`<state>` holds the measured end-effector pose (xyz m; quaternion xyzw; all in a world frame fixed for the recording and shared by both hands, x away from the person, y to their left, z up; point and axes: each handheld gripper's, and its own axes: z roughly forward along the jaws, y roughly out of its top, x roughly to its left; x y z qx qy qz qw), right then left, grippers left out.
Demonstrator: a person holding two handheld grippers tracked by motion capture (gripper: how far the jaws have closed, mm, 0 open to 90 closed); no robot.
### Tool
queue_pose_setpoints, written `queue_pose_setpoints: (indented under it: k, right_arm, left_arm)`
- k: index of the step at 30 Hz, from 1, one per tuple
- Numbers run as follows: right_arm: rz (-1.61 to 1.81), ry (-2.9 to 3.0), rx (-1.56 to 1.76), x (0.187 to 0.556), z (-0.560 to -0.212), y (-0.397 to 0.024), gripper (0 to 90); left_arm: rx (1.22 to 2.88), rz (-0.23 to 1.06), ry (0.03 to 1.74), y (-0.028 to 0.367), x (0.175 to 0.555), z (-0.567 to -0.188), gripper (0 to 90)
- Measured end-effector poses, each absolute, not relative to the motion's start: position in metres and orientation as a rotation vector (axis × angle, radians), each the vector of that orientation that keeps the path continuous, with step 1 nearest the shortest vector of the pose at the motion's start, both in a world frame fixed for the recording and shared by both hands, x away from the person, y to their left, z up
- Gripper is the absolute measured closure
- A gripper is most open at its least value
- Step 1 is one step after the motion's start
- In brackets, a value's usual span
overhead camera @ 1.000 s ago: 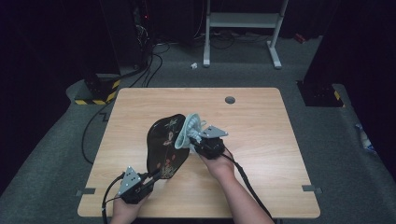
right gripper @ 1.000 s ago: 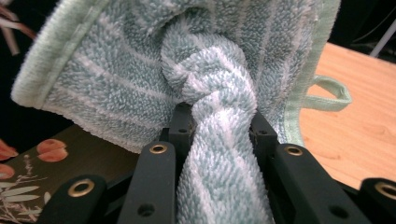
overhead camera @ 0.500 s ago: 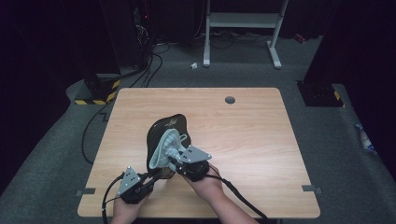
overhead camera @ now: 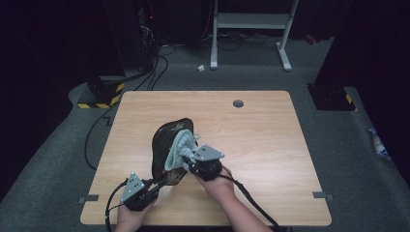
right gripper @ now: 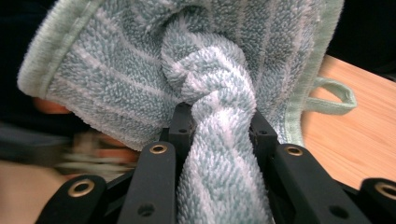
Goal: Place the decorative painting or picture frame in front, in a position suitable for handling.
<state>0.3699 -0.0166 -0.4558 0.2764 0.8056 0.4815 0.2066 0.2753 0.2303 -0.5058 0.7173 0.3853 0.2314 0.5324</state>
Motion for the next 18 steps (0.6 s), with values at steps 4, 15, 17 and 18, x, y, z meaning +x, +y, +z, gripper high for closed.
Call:
queue_pose_setpoints:
  k: [4,15,17,18]
  right_arm:
    - [1.288,2.2,0.864,0.386,-0.46,-0.028,70.0]
    - [1.395,2.239,0.604,0.324,-0.448,0.009,70.1]
    - [1.409,2.248,0.573,0.317,-0.446,0.014,70.0]
    - [1.41,2.248,0.562,0.315,-0.446,0.015,70.0]
  left_arm:
    - [1.713,0.552,0.917,0.23,0.275,-0.506,76.7]
    - [1.704,0.542,0.921,0.231,0.276,-0.506,76.8]
    - [1.704,0.54,0.917,0.231,0.276,-0.506,76.8]
    - [1.703,0.537,0.916,0.232,0.276,-0.507,76.9]
